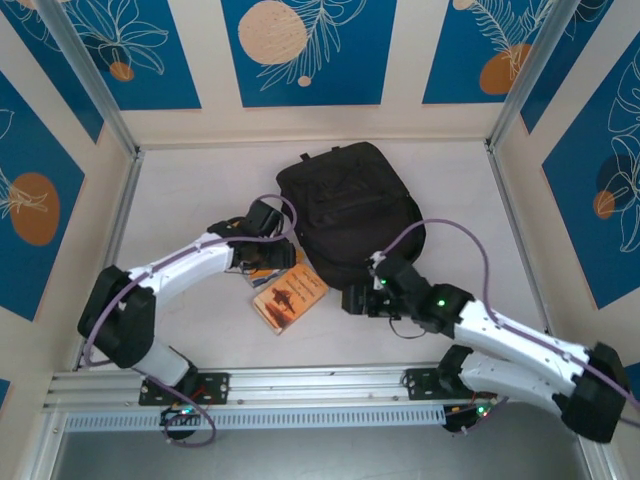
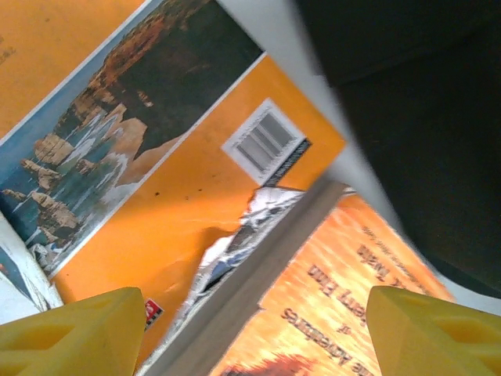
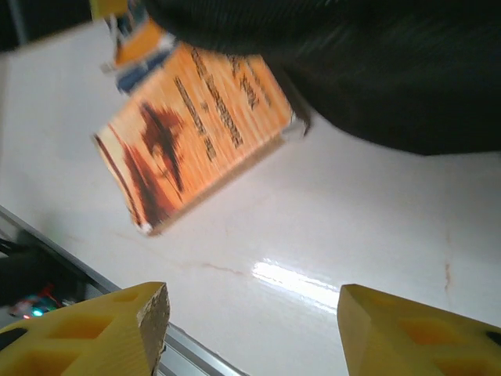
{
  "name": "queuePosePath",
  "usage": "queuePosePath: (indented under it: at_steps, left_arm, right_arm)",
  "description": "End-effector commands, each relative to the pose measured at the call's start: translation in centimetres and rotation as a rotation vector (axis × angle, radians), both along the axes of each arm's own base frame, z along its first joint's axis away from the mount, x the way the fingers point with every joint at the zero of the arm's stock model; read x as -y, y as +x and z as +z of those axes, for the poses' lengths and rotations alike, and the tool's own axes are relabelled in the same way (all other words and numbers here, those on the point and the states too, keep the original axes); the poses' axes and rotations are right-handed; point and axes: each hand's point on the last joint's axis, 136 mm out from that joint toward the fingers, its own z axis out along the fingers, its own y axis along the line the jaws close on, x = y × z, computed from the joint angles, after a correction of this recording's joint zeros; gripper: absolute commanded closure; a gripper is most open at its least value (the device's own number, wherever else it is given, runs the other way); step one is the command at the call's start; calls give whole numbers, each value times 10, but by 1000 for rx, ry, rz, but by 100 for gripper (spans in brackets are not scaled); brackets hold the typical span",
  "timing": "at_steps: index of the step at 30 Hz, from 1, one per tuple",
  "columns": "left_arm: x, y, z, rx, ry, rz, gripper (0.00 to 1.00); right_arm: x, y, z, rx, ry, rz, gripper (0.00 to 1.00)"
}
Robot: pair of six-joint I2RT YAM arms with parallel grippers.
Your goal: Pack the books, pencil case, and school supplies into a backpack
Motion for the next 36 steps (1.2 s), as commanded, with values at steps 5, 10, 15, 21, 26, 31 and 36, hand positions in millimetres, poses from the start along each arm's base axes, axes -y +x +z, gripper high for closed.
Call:
queuePosePath:
  at_steps: [5, 10, 15, 21, 26, 31, 36]
  left_arm:
    - [9, -21, -47, -161, -47, 0, 28]
    - [14, -41, -61, -216, -116, -9, 29]
    - [10, -54, -57, -220, -112, -39, 29]
    - [1, -59, -42, -167, -48, -68, 29]
    - [2, -63, -35, -146, -30, -100, 28]
    - [5, -73, -46, -176, 1, -131, 29]
    - [-2, -80, -55, -195, 28, -130, 28]
  right_arm:
    - [-16, 8, -4, 30, -42, 13, 40]
    - [-13, 8, -10, 13, -38, 8, 39]
    - [-9, 9, -18, -6, -44, 1, 39]
    - [-10, 10, -24, -27, -61, 6, 39]
    - [-10, 11, -27, -30, -70, 7, 39]
    - [-9, 11, -29, -33, -69, 3, 39]
    - [-8, 9, -33, -44, -64, 3, 39]
